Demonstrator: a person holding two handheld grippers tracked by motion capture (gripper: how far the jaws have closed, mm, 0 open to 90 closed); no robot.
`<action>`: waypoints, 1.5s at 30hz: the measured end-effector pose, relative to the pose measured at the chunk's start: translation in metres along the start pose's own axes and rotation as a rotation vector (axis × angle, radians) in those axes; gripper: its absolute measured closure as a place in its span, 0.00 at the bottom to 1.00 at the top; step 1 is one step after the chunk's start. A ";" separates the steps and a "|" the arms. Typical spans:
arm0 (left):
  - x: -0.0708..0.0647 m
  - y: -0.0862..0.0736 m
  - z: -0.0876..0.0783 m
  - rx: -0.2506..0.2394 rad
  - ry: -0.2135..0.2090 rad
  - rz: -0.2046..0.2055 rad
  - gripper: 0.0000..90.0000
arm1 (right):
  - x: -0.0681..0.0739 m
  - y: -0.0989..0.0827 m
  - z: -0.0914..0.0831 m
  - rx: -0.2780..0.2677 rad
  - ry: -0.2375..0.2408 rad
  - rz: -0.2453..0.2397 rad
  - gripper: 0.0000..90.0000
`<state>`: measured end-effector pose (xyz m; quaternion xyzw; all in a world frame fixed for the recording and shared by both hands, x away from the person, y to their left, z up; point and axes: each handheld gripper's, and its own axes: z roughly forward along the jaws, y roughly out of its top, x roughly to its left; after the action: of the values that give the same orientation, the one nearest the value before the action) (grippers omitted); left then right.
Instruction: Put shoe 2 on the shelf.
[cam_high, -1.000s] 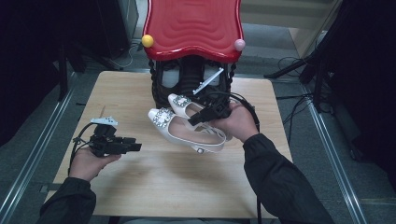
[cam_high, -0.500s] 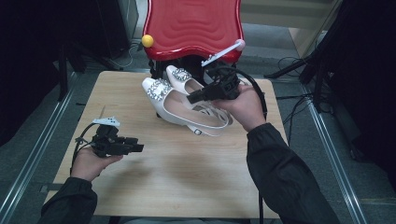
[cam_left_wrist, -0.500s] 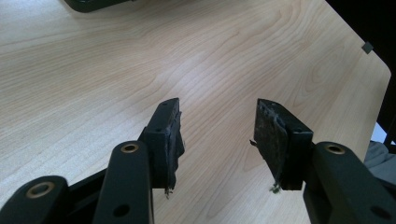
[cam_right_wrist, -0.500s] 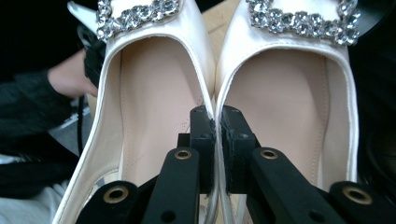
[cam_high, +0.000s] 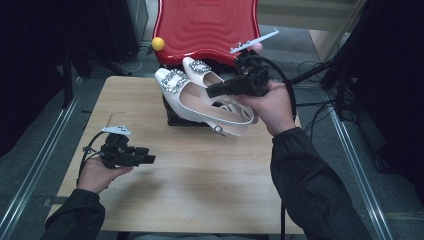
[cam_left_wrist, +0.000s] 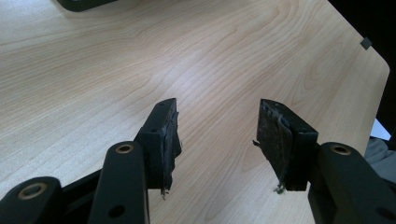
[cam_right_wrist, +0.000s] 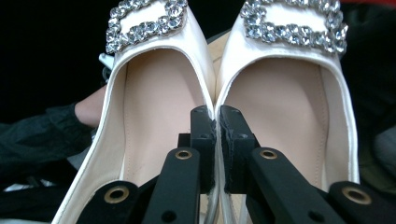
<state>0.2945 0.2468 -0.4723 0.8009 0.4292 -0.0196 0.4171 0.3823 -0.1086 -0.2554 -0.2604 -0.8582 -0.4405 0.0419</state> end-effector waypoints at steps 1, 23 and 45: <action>0.000 0.000 0.000 0.002 0.001 -0.001 0.54 | 0.000 0.001 -0.003 -0.006 -0.006 0.001 0.96; -0.001 0.002 0.004 0.012 -0.012 0.012 0.54 | 0.001 0.058 -0.038 -0.242 -0.074 0.131 0.96; -0.001 0.003 0.008 0.021 -0.040 0.027 0.54 | -0.023 0.124 -0.046 -0.457 -0.189 0.308 0.96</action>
<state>0.2986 0.2403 -0.4751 0.8105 0.4096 -0.0343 0.4174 0.4552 -0.0950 -0.1428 -0.4301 -0.6870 -0.5848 -0.0316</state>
